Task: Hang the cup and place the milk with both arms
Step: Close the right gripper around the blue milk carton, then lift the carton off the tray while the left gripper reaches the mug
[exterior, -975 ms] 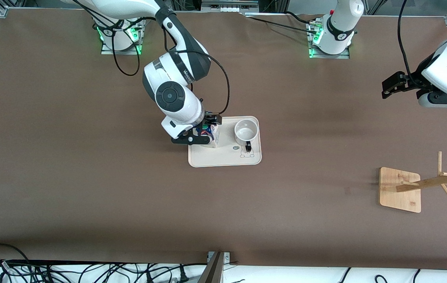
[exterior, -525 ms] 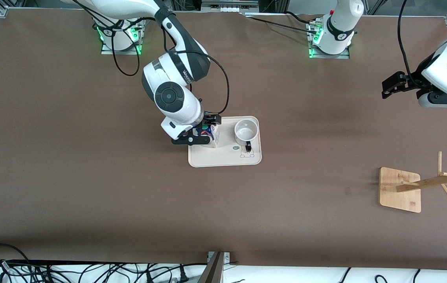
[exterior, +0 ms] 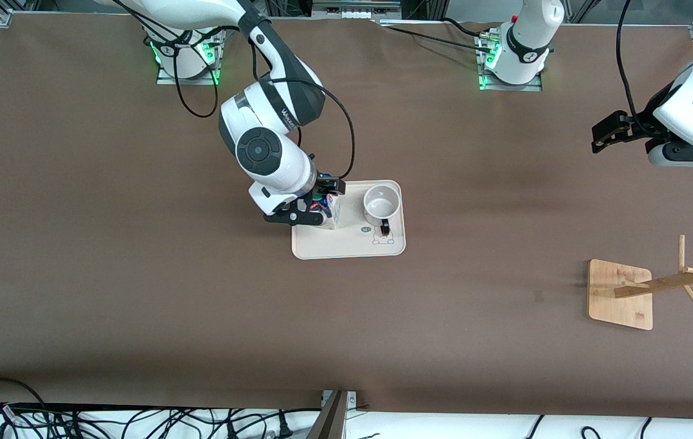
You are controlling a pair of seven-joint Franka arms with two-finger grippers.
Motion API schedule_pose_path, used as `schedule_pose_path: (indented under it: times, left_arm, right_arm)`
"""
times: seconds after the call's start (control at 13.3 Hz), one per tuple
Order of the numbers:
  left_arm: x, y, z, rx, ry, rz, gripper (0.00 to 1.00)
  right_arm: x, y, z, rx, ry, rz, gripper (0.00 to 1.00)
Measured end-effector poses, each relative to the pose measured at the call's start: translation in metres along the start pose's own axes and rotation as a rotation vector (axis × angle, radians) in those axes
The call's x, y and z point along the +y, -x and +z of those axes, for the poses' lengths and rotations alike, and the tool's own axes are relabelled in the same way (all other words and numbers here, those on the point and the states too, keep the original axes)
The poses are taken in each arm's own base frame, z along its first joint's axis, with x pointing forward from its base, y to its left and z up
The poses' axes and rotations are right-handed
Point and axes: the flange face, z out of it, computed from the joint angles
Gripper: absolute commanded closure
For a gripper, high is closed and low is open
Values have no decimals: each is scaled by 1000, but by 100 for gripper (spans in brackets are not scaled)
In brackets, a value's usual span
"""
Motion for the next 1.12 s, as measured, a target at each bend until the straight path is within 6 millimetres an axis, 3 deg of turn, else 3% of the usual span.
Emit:
schedule_pose_path:
  times: [0.3,0.38,0.45,0.53,0.6,0.9,1.12]
  left_arm:
    - [0,0,0,-2,0,0,0]
    - [0,0,0,-2,0,0,0]
    - [0,0,0,-2,0,0,0]
    - [0,0,0,-2,0,0,0]
    - [0,0,0,-2,0,0,0]
    - [0,0,0,-2,0,0,0]
    - [0,0,0,-2,0,0,0]
  right_arm:
    - [7,-7,7,-24,-18,31,0]
    - [7,-8,12,-29,-15,33,6]
    - [7,-9,16,-32,-12,33,16]
    - [6,-9,19,-32,-12,33,38]
    - [6,-9,20,-33,-12,32,49]
    - [2,-7,19,-30,-15,26,58]
    - [1,-6,18,-29,-17,24,58]
